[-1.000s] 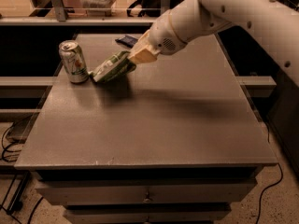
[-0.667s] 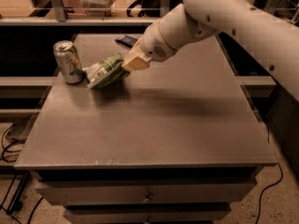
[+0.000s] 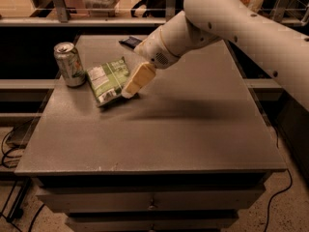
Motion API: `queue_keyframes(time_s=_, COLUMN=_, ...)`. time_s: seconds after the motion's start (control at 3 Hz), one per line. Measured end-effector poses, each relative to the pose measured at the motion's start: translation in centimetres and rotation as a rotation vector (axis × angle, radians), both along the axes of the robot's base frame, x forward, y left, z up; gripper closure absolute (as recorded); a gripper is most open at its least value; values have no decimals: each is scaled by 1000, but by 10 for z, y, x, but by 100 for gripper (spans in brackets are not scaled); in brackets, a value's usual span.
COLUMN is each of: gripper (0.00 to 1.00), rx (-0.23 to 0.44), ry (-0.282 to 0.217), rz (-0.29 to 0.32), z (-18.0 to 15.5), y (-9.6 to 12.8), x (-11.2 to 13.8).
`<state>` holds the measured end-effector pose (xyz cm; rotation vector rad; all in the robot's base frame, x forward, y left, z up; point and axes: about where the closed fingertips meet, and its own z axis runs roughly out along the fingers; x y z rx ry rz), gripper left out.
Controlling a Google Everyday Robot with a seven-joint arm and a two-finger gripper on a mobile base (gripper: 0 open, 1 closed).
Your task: Move green jalapeno chip bag near 7up can
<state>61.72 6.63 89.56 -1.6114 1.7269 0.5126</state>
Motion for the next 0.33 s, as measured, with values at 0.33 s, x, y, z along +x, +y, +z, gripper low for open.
queue_keyframes(time_s=0.33, gripper=0, rx=0, ry=0, rz=0, z=0, y=0, x=0)
